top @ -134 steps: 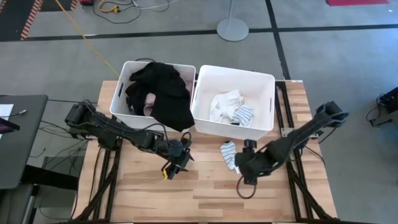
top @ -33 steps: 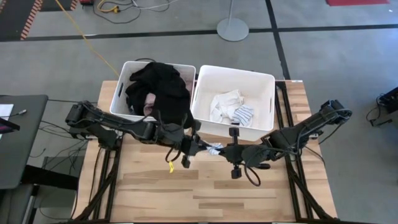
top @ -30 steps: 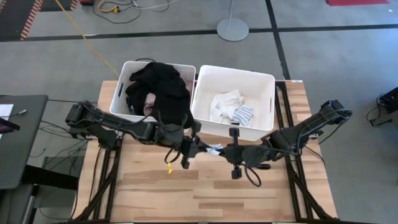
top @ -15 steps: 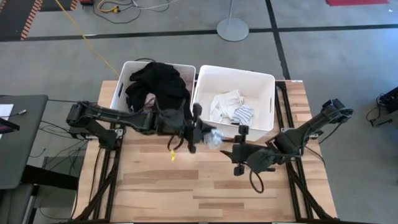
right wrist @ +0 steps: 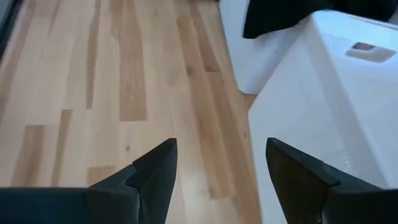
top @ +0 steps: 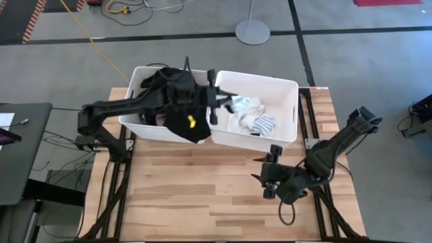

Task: Sort clothes
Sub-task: Put the white patterned sock into the right white laundry bin

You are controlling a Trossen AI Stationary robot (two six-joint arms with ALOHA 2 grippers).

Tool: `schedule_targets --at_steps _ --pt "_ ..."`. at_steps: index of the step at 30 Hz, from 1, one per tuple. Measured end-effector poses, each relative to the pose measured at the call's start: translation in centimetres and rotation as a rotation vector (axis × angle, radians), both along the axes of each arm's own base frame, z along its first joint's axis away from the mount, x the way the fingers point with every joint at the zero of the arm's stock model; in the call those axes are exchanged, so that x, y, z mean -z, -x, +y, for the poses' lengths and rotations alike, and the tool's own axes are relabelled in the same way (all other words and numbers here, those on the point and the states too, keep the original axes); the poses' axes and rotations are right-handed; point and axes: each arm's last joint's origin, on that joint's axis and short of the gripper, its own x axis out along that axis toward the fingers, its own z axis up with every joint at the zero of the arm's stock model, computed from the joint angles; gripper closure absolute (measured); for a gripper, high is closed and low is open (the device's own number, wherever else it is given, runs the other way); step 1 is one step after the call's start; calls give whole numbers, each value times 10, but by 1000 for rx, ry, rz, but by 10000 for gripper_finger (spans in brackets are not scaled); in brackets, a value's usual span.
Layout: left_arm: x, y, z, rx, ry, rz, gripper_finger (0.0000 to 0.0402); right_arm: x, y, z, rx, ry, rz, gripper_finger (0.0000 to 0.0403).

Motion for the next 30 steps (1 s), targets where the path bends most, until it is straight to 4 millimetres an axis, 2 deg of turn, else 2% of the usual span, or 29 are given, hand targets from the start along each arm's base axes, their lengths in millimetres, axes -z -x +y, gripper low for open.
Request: schedule_targets --at_steps 4,6,11,18,25,30 --pt "9 -12 20 -15 45 -2 401 10 -3 7 3 -6 13 143" --pt "21 -18 27 -26 66 42 401 15 -5 11 7 -5 24 143" --pt "36 -42 36 -32 78 88 401 27 -13 18 16 -10 34 143" --pt "55 -61 44 -46 100 163 399 41 -18 27 39 -24 57 143" --pt "57 -55 62 -90 167 177 396 43 -14 31 74 -74 46 143" --pt "67 -51 70 -5 276 256 395 43 -12 35 64 -76 38 143"
